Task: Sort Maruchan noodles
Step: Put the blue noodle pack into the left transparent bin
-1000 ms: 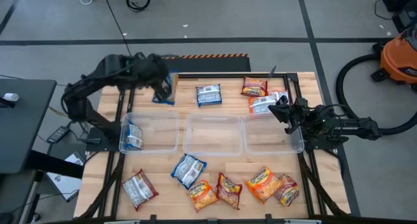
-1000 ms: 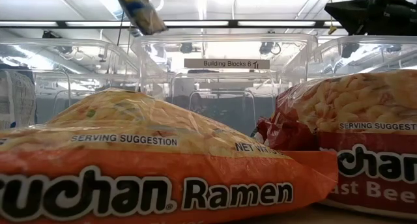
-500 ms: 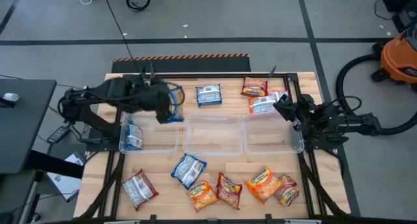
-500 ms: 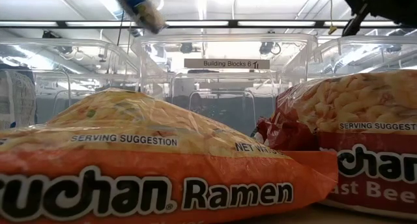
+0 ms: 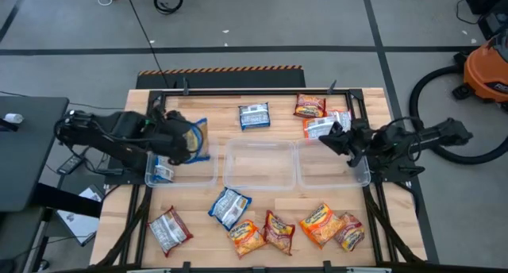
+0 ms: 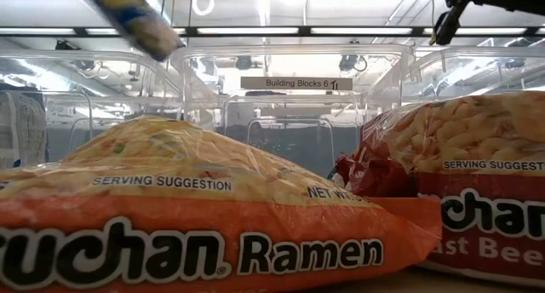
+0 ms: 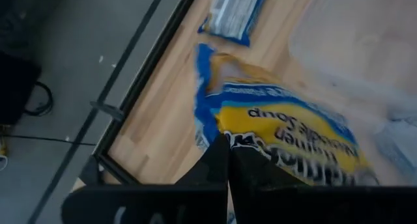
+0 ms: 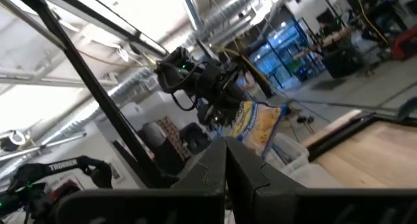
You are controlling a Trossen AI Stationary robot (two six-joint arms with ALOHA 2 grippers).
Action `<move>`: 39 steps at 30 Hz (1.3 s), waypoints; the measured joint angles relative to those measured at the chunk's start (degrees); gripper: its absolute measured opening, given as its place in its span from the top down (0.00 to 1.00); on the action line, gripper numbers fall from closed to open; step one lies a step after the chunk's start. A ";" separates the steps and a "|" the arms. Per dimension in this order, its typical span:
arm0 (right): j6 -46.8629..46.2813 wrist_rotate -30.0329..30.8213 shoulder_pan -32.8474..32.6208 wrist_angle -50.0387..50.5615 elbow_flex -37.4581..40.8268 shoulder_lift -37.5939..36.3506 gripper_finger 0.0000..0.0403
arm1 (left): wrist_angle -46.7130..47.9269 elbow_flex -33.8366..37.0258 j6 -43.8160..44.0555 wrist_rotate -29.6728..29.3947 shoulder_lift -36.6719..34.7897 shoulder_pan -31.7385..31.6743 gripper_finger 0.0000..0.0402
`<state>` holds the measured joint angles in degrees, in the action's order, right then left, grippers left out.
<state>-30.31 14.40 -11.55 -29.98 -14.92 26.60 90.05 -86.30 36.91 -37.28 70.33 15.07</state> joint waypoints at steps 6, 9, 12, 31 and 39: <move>7.86 6.32 -6.28 0.15 -9.96 14.19 0.98 | 0.04 4.63 4.71 -1.87 -3.78 3.97 1.00; 12.63 9.22 -7.92 0.24 -16.86 22.81 0.98 | -0.01 4.67 2.67 -2.36 -4.60 5.77 1.00; 15.25 10.07 -8.26 0.34 -23.55 31.21 0.98 | -0.06 4.72 -1.29 -1.36 -5.43 7.97 1.00; 13.77 0.45 0.75 13.67 -60.29 70.92 0.83 | -4.88 4.72 -18.41 -2.38 -7.35 21.65 1.00; 13.64 -3.72 3.90 14.05 -63.82 75.79 0.66 | -11.53 4.72 -23.65 -5.82 -7.34 21.84 1.00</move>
<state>-16.67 10.68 -7.65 -15.93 -78.74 102.39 78.52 -81.58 13.26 -43.10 62.99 36.91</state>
